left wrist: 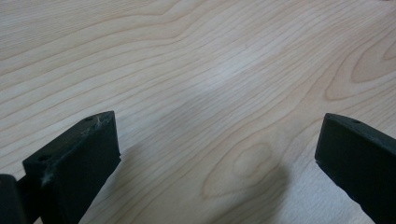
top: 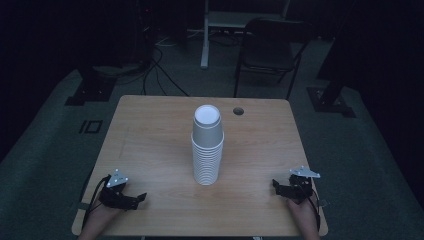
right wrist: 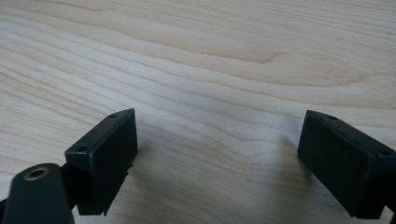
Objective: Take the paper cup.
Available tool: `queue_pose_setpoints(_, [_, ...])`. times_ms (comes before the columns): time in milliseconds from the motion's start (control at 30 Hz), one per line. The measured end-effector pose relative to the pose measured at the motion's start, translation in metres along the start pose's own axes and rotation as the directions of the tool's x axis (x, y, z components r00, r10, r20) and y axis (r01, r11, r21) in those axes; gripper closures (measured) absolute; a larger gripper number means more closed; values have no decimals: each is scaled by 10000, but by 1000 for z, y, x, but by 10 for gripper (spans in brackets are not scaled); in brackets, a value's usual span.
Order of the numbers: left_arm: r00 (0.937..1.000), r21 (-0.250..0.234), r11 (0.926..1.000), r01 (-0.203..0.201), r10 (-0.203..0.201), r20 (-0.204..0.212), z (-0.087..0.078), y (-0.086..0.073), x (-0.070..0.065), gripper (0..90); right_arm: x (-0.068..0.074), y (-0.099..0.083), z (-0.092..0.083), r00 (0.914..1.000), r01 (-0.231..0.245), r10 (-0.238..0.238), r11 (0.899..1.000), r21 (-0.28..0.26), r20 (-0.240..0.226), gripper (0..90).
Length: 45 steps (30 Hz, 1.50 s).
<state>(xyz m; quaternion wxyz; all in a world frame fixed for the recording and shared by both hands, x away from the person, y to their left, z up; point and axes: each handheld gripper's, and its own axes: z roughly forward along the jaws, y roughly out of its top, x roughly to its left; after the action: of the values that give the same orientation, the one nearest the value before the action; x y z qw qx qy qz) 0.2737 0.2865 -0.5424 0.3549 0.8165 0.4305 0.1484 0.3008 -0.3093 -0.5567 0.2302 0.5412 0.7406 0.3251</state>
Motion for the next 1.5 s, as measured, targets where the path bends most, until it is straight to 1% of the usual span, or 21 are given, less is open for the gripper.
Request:
queue_pose_setpoints(167, [9995,-16,9996,-281,281,109,3,9,-5,1,0,0,0,10000,1,-1,10000,1,-2,115])
queue_pose_setpoints(233, [9993,26,9993,-373,373,85,4,12,-6,1,0,0,0,10000,3,-3,10000,-2,1,115])
queue_pose_setpoints(333, [9988,4,9992,-408,408,256,7,16,-9,1,0,0,0,10000,2,-2,10000,-3,0,115])
queue_pose_setpoints(400, [9981,-32,9987,-511,512,336,8,20,-12,1,0,0,0,10000,8,-8,10000,2,2,115])
queue_pose_setpoints(433, [9973,-23,9983,-583,583,443,9,22,-14,1,0,0,0,10000,3,-3,10000,-6,0,115])
queue_pose_setpoints(500, [9964,-59,9974,-717,719,453,10,27,-17,1,0,0,0,10000,7,-7,10000,-6,0,115])
queue_pose_setpoints(533, [9955,-106,9972,-746,750,573,11,29,-19,1,0,0,0,10000,5,-5,10000,-6,0,115])
queue_pose_setpoints(733, [9917,-292,9931,-1140,1155,563,11,40,-25,2,0,0,0,10000,18,-18,10000,-8,-1,115])
queue_pose_setpoints(900, [9875,-506,9901,-1308,1346,820,8,49,-30,2,0,-1,-1,10000,-16,16,10000,-2,-5,116])
queue_pose_setpoints(933, [9874,-558,9897,-1320,1362,804,8,51,-32,1,0,-1,-1,10000,-10,10,10000,1,-3,116])
queue_pose_setpoints(967, [9865,-585,9895,-1320,1369,903,8,53,-32,1,0,-1,-1,10000,-11,11,10000,5,-2,116])
queue_pose_setpoints(1000, [9853,-614,9884,-1386,1439,923,9,55,-33,2,0,-1,-1,10000,-12,12,10000,5,-2,116])
queue_pose_setpoints(1033, [9856,-654,9883,-1375,1431,899,9,56,-34,2,0,-1,-1,10000,-12,12,10000,5,-1,116])
queue_pose_setpoints(1067, [9837,-666,9878,-1411,1474,1030,9,58,-34,2,0,-1,-1,10000,-9,9,10000,-1,-3,116])
queue_pose_setpoints(1133, [9819,-800,9861,-1453,1536,1107,9,61,-36,2,0,-1,-1,10000,-10,10,10000,1,-3,116])
queue_pose_setpoints(1167, [9799,-873,9852,-1473,1573,1224,9,63,-37,2,0,-1,-1,10000,-10,10,10000,0,-3,116])
queue_pose_setpoints(1367, [9701,-1050,9781,-1798,1940,1457,11,75,-46,2,0,-1,-1,10000,-10,10,10000,-1,-7,116])
queue_pose_setpoints(1400, [9694,-1106,9767,-1839,1988,1440,11,78,-48,1,0,-1,-1,10000,-11,11,10000,3,-5,116])
queue_pose_setpoints(1433, [9663,-1165,9750,-1893,2060,1546,11,81,-50,2,0,-1,-1,10000,-10,10,10000,0,-4,116])
queue_pose_setpoints(1467, [9652,-1217,9737,-1925,2102,1556,12,83,-52,2,0,-1,-1,10000,-11,11,10000,-1,-6,116])
queue_pose_setpoints(1500, [9623,-1222,9713,-2040,2218,1572,12,86,-53,1,0,-1,-1,10000,-14,14,10000,-1,-5,116])
